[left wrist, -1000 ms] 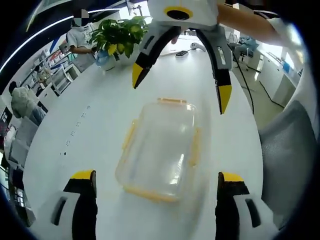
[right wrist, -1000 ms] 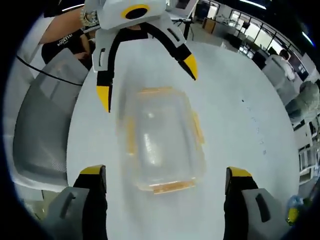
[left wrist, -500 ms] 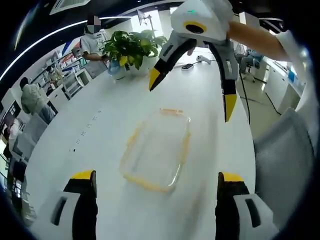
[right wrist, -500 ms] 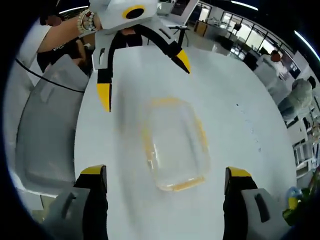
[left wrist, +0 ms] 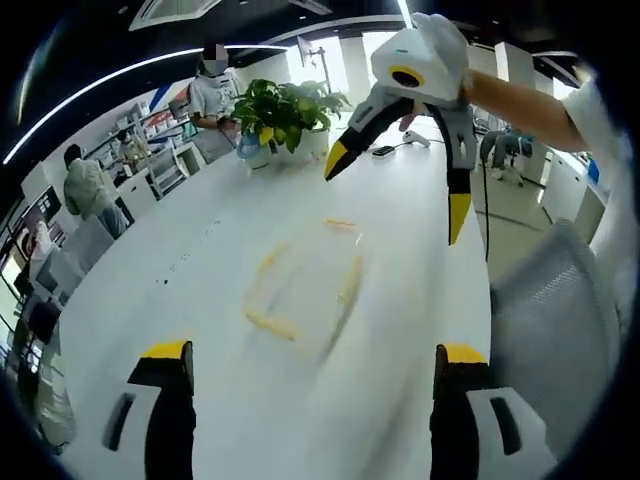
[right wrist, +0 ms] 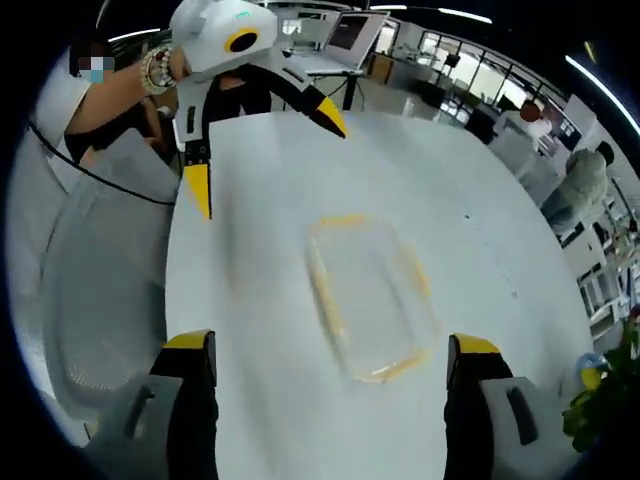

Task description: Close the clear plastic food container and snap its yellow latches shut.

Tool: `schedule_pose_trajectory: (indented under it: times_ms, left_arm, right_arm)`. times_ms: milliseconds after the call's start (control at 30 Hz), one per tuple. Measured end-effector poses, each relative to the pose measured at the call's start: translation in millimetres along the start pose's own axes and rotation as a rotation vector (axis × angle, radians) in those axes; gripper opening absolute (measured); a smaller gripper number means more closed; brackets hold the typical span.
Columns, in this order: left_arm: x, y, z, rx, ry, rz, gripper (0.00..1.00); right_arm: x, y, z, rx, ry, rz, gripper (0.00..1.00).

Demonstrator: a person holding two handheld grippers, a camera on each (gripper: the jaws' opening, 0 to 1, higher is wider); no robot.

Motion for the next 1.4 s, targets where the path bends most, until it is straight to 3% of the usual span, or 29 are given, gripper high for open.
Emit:
schedule_pose_trajectory:
  times_ms: [433, 533, 633, 767, 933, 1200, 1400]
  left_arm:
    - [11.0, 34.5, -46, 0.089, -0.065, -0.058, 0.98]
    - [15.7, 41.9, -57, 0.154, -0.088, -0.101, 0.97]
    - [20.7, 51.8, -67, 0.174, -0.105, -0.106, 0.97]
    - [25.3, 60.5, -80, 0.271, -0.130, -0.155, 0.96]
    - [27.9, 74.3, -88, 0.291, -0.162, -0.169, 0.96]
    - [28.0, 91.2, -97, 0.398, -0.211, -0.217, 0.94]
    - [25.8, 101.2, -95, 0.397, -0.230, -0.235, 0.93]
  right_arm:
    - [-38, -19.2, -9, 0.080, 0.097, 0.047, 0.92]
    - [-46, -23.0, -10, 0.119, 0.139, 0.075, 0.92]
    - [-57, -23.3, -9, 0.149, 0.164, 0.106, 0.92]
    - [-71, -22.6, -6, 0.185, 0.201, 0.150, 0.92]
    - [-86, -21.9, 0, 0.236, 0.229, 0.211, 0.93]
    - [-100, -19.7, 0, 0.390, 0.344, 0.353, 0.94]
    - [-107, -8.8, 7, 0.447, 0.379, 0.425, 0.94]
Point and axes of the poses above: the point that each gripper's makers call its tool centre point, and the gripper's own axes: z roughly forward along the fingers, x roughly to its right, y roughly out of its underside, the point moved 8 cm from there along -z, roughly backward along the fingers, and after that the axes turned 10 degrees about -z, right-handed, at the moved point
